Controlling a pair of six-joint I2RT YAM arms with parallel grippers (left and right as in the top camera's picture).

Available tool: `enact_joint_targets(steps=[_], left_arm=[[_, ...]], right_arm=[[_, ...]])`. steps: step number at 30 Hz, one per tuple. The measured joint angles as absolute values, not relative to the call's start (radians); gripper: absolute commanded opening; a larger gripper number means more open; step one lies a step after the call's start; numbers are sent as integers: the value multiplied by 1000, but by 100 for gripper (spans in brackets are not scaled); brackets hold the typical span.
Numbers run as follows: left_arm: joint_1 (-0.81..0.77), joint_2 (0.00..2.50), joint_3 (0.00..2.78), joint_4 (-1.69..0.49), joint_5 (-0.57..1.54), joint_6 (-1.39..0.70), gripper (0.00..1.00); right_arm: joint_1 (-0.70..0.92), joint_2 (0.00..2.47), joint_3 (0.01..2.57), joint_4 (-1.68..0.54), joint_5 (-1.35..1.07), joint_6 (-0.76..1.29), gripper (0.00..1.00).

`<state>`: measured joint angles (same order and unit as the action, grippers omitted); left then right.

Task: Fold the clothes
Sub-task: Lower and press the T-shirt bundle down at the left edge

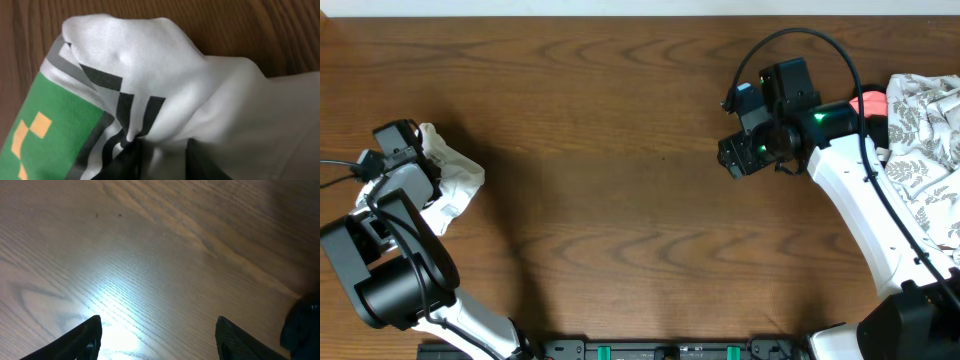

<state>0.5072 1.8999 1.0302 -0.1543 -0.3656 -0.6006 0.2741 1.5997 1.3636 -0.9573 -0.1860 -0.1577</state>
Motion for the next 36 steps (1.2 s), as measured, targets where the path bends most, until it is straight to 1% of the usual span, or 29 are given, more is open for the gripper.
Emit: enact_joint_targets(steps=[3, 5, 6, 8, 13, 14, 16, 18, 19, 20, 21, 22, 28, 36], left_arm=[[512, 1898, 1051, -182, -336, -591, 58], [514, 1888, 1064, -217, -311, -570, 81], [516, 1882, 1067, -233, -302, -569, 88], [521, 1857, 1073, -273, -281, -538, 95], [527, 1747, 1077, -300, -273, -481, 96], [528, 1719, 1079, -303, -275, -469, 95], [529, 1680, 1087, -310, -276, -454, 87], [529, 1665, 1093, -319, -267, -447, 67], [528, 1664, 1095, -330, -251, -442, 45], [527, 1664, 1095, -339, -234, -440, 19], [526, 1665, 1094, -353, -214, -431, 7], [520, 1666, 1094, -371, -197, -429, 6], [453, 1666, 1093, -505, -170, -418, 6], [441, 1695, 1043, -515, -219, -420, 6]], right_arm=[[274, 1600, 1364, -960, -186, -158, 71], [274, 1600, 1364, -961, -186, -158, 71], [274, 1600, 1364, -961, -186, -158, 71], [274, 1600, 1364, -961, -186, -157, 71], [274, 1600, 1364, -972, -186, -157, 71], [274, 1600, 1364, -974, -186, -158, 71], [274, 1600, 1364, -976, -186, -158, 71], [274, 1600, 1364, -976, -186, -158, 70], [274, 1600, 1364, -976, -186, -158, 71], [274, 1600, 1364, -975, -186, -157, 71], [274, 1600, 1364, -975, -186, -158, 71], [274, 1600, 1364, -975, -186, -158, 71], [274, 1600, 1363, -975, -186, -158, 71], [274, 1600, 1363, -976, -186, -157, 71]])
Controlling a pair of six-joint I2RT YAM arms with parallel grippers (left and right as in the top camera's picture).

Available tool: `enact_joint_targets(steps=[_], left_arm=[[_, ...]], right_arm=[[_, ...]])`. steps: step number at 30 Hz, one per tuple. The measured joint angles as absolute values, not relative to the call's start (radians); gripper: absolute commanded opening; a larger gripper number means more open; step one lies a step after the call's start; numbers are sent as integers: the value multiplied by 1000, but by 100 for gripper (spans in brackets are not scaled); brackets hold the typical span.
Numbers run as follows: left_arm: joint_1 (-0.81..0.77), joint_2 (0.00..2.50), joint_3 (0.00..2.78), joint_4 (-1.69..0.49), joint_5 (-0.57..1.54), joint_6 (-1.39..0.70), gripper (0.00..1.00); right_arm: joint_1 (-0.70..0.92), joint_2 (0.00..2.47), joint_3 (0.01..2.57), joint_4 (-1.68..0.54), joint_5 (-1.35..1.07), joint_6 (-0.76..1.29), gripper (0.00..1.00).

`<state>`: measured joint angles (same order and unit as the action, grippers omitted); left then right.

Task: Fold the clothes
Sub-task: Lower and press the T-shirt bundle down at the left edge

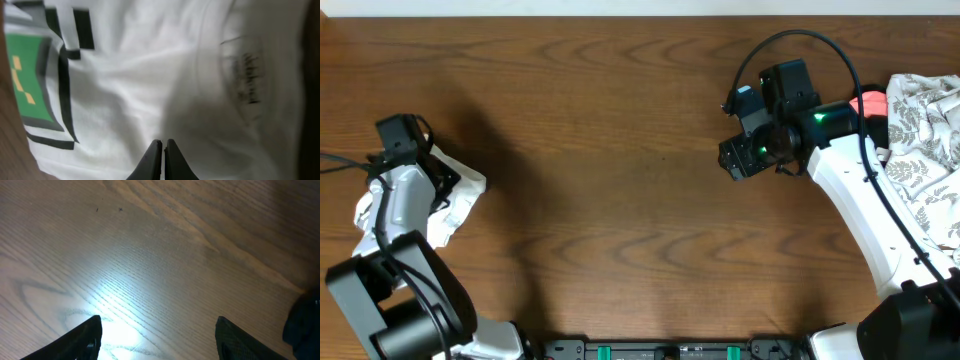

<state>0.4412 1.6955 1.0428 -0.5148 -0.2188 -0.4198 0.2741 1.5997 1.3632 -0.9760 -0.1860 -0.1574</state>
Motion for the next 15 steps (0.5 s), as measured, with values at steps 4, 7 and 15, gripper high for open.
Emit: enact_joint_targets(steps=[4, 7, 15], left_arm=[[441, 1784, 1040, -471, -241, -422, 6], [439, 1851, 1042, -418, -264, -422, 6], [445, 1908, 1052, -172, -255, -410, 6]], right_arm=[[274, 1600, 1363, -981, -186, -157, 70], [274, 1600, 1363, -982, -186, -157, 70], [274, 1600, 1363, -983, -194, -142, 71]])
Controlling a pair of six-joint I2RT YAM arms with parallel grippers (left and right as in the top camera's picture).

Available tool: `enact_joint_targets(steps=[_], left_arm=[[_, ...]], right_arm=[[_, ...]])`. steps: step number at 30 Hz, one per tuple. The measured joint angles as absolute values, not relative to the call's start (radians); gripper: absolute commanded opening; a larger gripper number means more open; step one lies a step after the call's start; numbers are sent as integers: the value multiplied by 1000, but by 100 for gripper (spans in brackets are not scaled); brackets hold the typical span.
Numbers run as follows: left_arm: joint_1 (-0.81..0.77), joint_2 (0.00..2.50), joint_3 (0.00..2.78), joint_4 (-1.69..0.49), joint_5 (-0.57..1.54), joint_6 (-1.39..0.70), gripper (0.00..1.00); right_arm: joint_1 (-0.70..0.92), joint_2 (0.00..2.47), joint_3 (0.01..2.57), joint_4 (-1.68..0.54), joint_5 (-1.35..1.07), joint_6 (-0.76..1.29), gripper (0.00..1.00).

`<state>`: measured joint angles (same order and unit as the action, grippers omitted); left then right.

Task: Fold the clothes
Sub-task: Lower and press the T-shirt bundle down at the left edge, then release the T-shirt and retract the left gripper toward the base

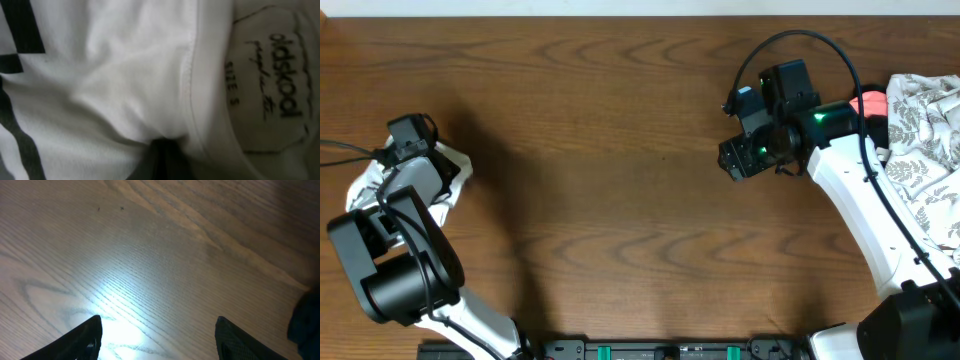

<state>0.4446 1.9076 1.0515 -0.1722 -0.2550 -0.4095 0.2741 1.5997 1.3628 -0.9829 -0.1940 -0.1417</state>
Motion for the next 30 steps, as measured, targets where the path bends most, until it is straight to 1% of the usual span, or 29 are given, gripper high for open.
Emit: enact_joint_targets(steps=[6, 7, 8, 9, 11, 13, 17, 18, 19, 20, 26, 30], left_arm=[[449, 1932, 1071, -76, -155, -406, 6], [449, 1936, 1079, -75, -135, -405, 8], [449, 1940, 1086, -73, -111, -403, 17], [448, 1942, 1091, -73, -94, -400, 40], [448, 1942, 1102, -73, -46, -393, 68], [445, 1941, 1112, -72, 1, -384, 78], [440, 1903, 1115, -82, 58, -364, 90], [440, 1877, 1115, -90, 68, -363, 99], [440, 1851, 1115, -98, 72, -360, 98], [440, 1811, 1115, -110, 76, -360, 98], [427, 1530, 1123, -265, 87, -329, 98], [363, 1440, 1125, -373, 88, -268, 98]], right_arm=[[274, 1600, 1363, -982, -203, -137, 73], [274, 1600, 1363, -982, -204, -136, 73], [274, 1600, 1363, -981, -205, -136, 74], [274, 1600, 1363, -981, -206, -136, 74], [274, 1600, 1363, -979, -206, -136, 74], [274, 1600, 1363, -978, -207, -135, 75], [274, 1600, 1363, -978, -208, -135, 77], [274, 1600, 1363, -978, -209, -135, 80], [274, 1600, 1363, -976, -209, -133, 91], [274, 1600, 1363, -975, -210, -128, 99], [274, 1600, 1361, -939, -210, -131, 99], [273, 1600, 1361, -887, -208, -130, 99]])
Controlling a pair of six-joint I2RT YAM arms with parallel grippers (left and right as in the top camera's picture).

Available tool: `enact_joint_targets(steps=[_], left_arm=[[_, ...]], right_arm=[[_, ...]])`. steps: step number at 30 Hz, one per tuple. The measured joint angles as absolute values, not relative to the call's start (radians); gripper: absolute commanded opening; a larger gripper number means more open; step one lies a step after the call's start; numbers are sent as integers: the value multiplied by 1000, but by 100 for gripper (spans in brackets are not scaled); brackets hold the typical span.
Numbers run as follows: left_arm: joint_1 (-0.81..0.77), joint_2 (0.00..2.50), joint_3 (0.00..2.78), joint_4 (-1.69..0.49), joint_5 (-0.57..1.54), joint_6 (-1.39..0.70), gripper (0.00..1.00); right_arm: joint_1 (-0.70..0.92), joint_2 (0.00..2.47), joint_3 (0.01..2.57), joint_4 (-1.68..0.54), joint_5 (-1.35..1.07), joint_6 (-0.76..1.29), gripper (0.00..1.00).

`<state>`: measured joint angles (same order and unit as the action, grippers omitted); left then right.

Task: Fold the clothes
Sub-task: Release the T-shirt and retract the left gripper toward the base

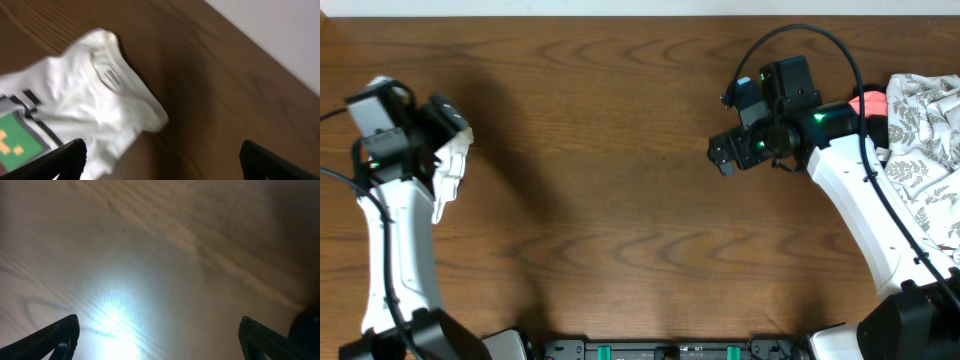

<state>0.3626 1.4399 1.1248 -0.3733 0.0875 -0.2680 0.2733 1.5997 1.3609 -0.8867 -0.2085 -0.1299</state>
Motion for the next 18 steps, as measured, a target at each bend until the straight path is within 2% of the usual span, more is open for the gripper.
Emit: enact_joint_targets(steps=[9, 18], left_arm=[[69, 1421, 1124, -559, 94, -118, 98], [0, 1412, 1124, -647, 102, -81, 98]], right_arm=[[152, 1600, 1360, -767, -201, -28, 99], [44, 1589, 1359, -858, -209, -6, 99]])
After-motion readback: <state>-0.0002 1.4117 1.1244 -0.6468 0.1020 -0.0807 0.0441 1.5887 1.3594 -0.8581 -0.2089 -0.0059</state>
